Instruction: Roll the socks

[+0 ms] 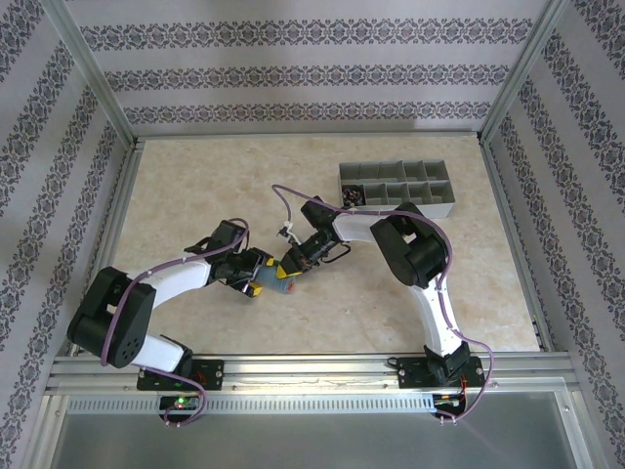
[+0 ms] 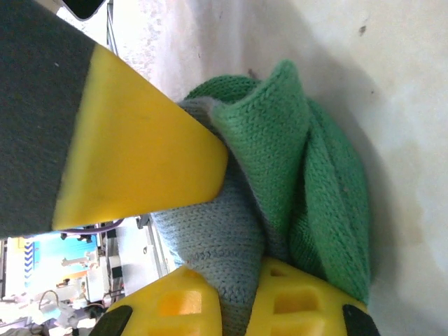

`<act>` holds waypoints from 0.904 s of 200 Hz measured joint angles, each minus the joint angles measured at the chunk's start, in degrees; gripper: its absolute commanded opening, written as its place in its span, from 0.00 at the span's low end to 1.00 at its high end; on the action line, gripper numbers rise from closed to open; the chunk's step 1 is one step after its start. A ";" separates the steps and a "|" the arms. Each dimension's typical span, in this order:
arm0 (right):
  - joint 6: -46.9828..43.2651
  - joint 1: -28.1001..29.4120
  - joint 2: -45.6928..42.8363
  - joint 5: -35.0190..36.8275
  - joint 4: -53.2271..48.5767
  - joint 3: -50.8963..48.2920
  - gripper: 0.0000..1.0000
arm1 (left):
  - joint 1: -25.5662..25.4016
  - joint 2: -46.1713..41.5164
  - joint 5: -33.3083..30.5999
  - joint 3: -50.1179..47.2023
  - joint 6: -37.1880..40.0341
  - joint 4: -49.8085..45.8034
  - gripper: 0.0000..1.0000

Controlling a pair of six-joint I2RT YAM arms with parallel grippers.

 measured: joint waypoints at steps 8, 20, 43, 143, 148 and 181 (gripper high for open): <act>0.15 0.00 0.07 -0.07 -0.17 0.07 0.00 | -0.09 0.07 -0.11 0.00 0.02 0.00 0.62; 0.20 0.02 0.07 -0.07 -0.28 0.11 0.00 | -0.09 0.46 -0.07 0.00 -0.09 -0.02 0.51; -0.17 0.46 -0.26 0.42 -1.09 -0.20 0.20 | -0.24 1.88 0.35 0.37 0.04 0.55 0.16; -21.46 23.71 -39.04 50.05 20.13 -34.71 0.62 | -2.69 -8.98 -1.01 -1.42 -0.07 -18.58 0.00; -22.93 25.68 -38.88 52.92 20.94 -34.58 0.62 | -2.69 -9.05 -1.01 -1.42 -0.07 -18.88 0.00; -31.95 36.52 -34.47 69.35 24.39 -31.93 0.62 | -2.58 -8.92 -0.96 -1.40 -0.04 -19.26 0.00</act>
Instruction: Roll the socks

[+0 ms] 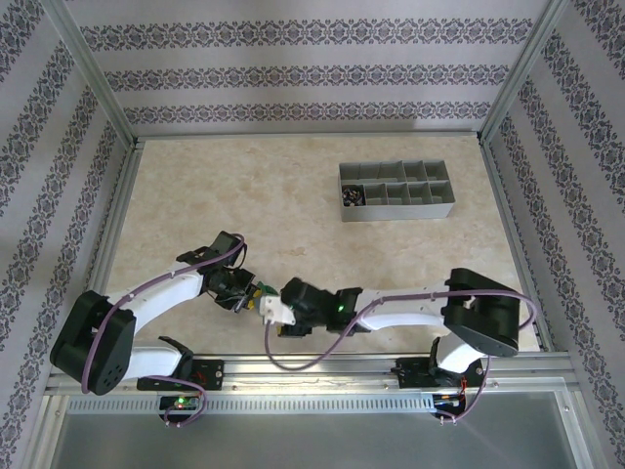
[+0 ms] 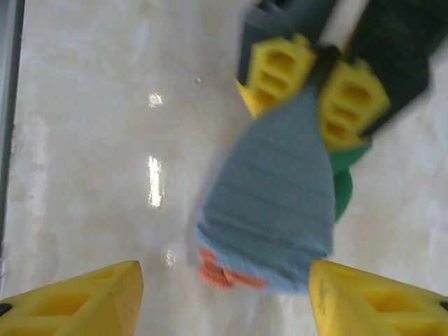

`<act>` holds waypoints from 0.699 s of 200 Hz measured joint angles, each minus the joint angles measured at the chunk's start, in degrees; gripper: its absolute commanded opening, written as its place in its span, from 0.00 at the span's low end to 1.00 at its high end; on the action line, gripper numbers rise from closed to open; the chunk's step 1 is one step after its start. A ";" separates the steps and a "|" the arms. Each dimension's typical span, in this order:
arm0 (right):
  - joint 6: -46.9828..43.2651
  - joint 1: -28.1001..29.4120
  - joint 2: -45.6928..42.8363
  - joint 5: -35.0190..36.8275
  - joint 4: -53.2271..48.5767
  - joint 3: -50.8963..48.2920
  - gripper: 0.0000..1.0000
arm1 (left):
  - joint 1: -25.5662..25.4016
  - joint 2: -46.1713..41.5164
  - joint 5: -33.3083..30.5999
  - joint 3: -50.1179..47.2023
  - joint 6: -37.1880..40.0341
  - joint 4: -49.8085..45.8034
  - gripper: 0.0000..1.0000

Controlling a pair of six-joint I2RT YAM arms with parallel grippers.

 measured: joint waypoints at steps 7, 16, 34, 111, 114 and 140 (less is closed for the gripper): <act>-1.53 1.36 1.55 2.62 0.55 0.96 0.62 | 0.00 0.17 0.02 0.00 0.02 0.00 0.00; -3.50 2.67 3.65 5.79 1.27 2.25 0.62 | 0.00 0.44 0.17 0.11 0.02 0.00 0.00; -7.17 3.78 7.48 11.23 2.34 4.33 0.62 | 0.26 1.22 0.63 0.52 0.07 -0.04 0.00; -8.39 -0.09 14.97 13.09 -0.17 11.34 0.00 | 2.75 2.56 -0.26 1.97 1.64 0.55 0.44; -8.17 -0.46 14.99 12.07 -0.61 11.65 0.00 | 2.95 2.51 -0.26 1.97 1.99 0.70 0.48; -4.33 -4.22 15.08 4.52 -3.17 13.46 0.00 | 5.09 -0.44 0.44 0.76 1.99 2.34 0.67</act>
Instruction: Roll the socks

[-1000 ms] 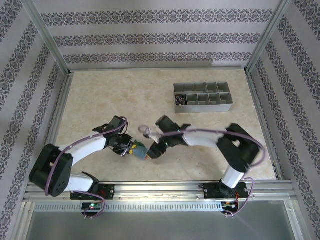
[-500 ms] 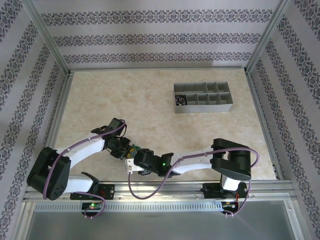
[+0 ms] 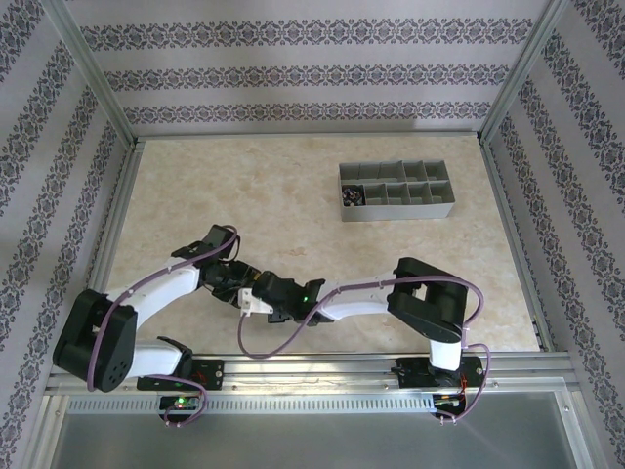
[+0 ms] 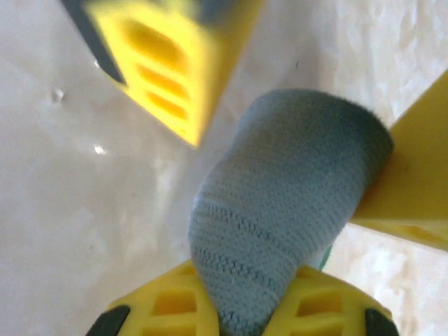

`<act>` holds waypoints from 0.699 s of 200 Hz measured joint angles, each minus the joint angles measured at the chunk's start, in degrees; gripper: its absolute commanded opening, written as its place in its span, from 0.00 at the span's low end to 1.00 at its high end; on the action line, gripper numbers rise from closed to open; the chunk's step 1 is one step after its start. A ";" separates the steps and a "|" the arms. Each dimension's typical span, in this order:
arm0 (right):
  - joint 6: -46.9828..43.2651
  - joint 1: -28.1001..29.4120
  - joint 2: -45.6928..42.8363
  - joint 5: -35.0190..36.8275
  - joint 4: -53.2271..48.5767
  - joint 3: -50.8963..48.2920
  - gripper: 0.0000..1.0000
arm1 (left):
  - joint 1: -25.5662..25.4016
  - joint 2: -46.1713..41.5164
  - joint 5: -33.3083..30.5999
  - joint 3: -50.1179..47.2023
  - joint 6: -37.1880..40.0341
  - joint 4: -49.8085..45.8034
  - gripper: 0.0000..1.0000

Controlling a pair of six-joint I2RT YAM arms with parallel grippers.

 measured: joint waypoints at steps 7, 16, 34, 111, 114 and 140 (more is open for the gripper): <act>0.92 -1.03 0.00 -2.23 -0.46 0.37 0.00 | 0.76 -1.14 0.07 -0.70 -0.17 1.09 0.68; 2.05 -2.25 0.00 -5.07 -1.14 0.98 0.00 | 1.60 -2.14 0.17 -1.73 -0.28 3.26 0.70; 4.92 -4.94 0.26 -11.15 -2.75 2.08 0.00 | 2.49 -2.93 0.74 -3.45 -0.87 7.15 0.73; 15.30 -15.37 3.48 -35.69 -5.92 5.64 0.00 | 3.58 -1.20 1.73 -5.44 -3.67 17.75 0.74; 15.74 -15.72 3.65 -36.52 -5.99 5.77 0.00 | 3.58 -1.20 1.75 -5.51 -3.69 17.70 0.74; 19.12 -18.34 5.46 -43.32 -6.32 6.88 0.00 | 3.52 -2.69 1.99 -5.62 -3.65 15.28 0.74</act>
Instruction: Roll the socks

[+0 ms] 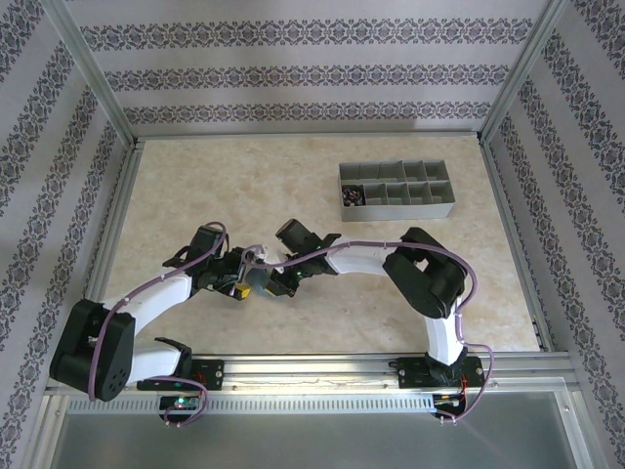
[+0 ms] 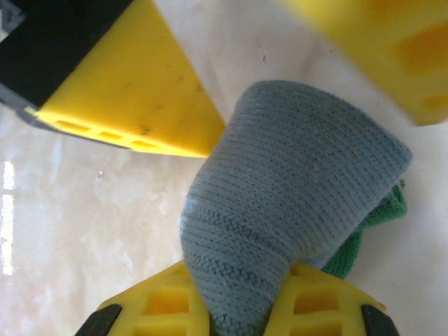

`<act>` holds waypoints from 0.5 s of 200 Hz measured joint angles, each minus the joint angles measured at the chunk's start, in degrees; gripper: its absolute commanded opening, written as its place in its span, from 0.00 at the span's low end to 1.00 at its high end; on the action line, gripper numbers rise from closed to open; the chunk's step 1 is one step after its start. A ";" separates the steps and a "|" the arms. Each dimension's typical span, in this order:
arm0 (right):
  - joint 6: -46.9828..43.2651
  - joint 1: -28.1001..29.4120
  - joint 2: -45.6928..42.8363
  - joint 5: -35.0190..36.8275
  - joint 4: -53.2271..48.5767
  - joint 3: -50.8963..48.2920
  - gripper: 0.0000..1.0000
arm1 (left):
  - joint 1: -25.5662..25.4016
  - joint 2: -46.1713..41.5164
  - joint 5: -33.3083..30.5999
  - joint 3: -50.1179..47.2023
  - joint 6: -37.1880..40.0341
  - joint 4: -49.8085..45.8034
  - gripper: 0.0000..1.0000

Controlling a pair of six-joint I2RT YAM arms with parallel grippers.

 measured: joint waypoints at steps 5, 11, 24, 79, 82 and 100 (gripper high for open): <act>0.50 -0.44 0.33 -1.20 -0.02 0.17 0.00 | -0.02 -0.57 0.11 -0.02 0.00 -0.48 0.74; 1.09 -0.94 0.72 -2.54 -0.02 0.33 0.00 | -0.04 -1.27 0.33 -0.09 0.02 -0.98 0.74; 2.19 -1.97 1.49 -5.20 -0.02 0.68 0.00 | -0.09 -2.14 0.76 -0.20 0.02 -1.14 0.74; 8.26 -6.60 5.95 -16.46 -1.68 3.65 0.00 | -1.62 1.73 3.45 -0.55 0.24 2.69 0.76; 8.63 -6.82 6.25 -17.05 -1.97 3.89 0.00 | -1.66 1.99 3.50 -0.52 0.26 2.91 0.76; 10.93 -8.28 8.11 -20.59 -3.69 5.60 0.00 | -1.99 3.69 3.87 -0.52 0.44 4.04 0.76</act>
